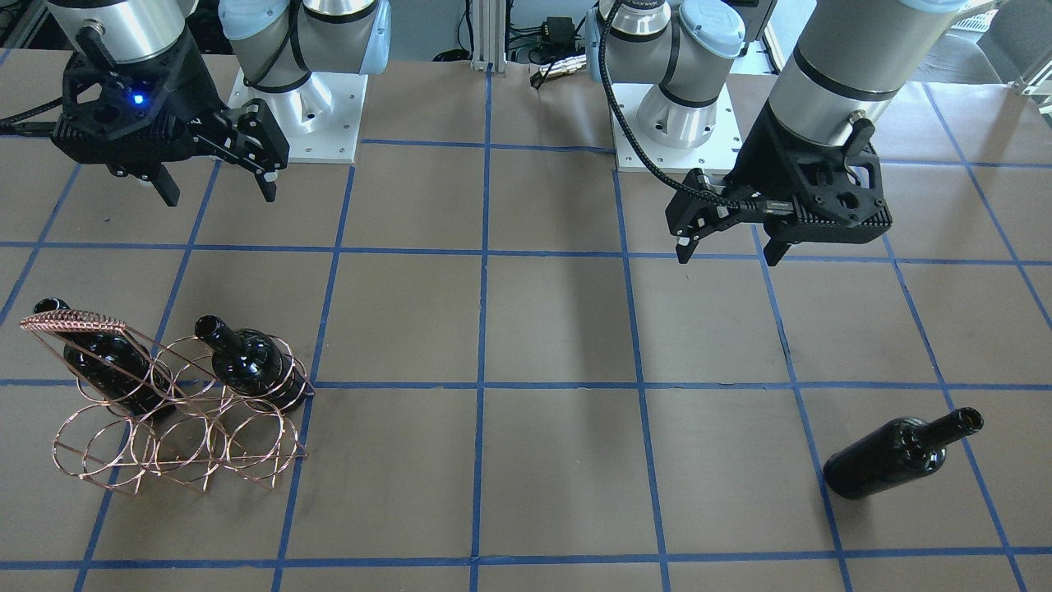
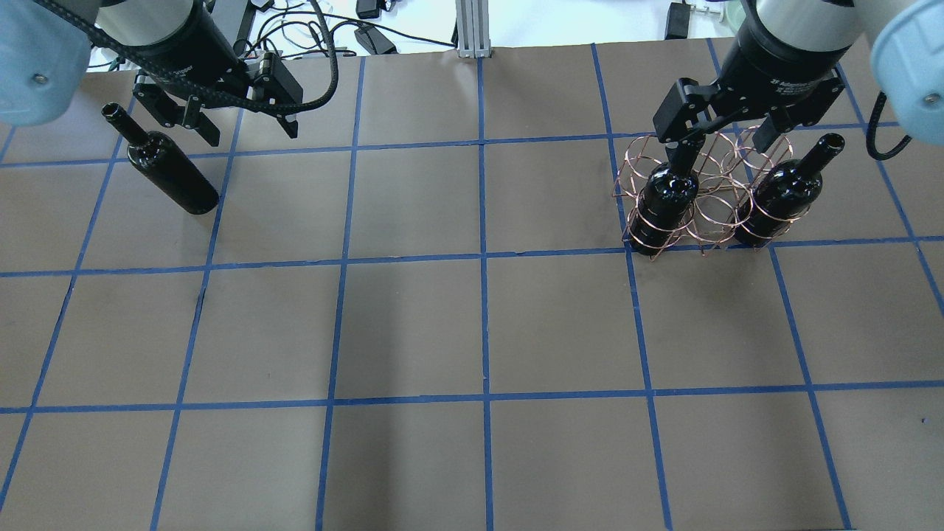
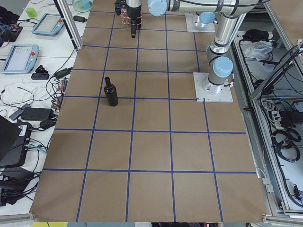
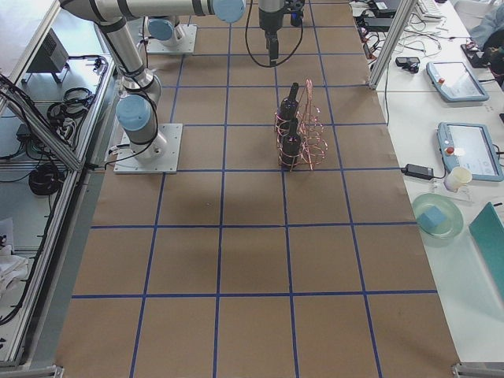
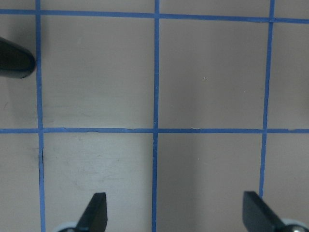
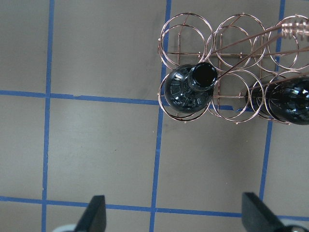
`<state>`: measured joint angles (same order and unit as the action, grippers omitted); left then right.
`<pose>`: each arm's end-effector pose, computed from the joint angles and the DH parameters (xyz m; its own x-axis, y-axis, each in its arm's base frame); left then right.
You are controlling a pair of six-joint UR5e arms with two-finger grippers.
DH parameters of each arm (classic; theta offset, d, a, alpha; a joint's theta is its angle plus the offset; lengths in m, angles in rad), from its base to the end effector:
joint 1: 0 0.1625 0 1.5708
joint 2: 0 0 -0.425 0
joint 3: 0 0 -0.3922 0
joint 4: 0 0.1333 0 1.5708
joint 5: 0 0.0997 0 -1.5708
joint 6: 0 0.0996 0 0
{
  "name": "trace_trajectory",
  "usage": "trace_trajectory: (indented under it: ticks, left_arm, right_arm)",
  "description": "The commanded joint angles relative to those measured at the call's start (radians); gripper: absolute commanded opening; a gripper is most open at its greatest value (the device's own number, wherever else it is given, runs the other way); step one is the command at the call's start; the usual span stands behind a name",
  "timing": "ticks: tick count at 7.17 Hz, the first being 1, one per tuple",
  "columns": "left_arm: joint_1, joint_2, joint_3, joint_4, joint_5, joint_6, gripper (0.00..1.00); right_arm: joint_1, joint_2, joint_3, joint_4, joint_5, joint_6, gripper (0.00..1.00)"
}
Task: Place wine into wine basket
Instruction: 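Lower the left gripper over the lying dark wine bottle's neck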
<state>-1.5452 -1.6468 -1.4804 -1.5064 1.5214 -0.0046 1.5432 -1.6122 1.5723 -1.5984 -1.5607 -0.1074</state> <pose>-0.1246 -0.5350 0.5006 -0.9984 -0.0263 0.0496 -0.0301 0.9965 -0.0785 0.1210 -0.4840 0.5101 -0.9968 -0.0801 -0.0028 -0.0798 0.9945 -0.0681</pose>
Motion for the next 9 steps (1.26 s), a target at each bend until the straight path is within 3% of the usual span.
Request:
trace_trajectory:
  ticks: [1,9]
  left_arm:
    - [0.0,0.001,0.0,0.006,0.005,-0.006,1.0]
    - [-0.001,0.004,-0.007,0.041,-0.037,-0.017,1.0]
  right_arm:
    - [0.0,0.0,0.0,0.0,0.001,0.0,1.0]
    - [0.0,0.002,0.0,0.0,0.001,0.0,1.0]
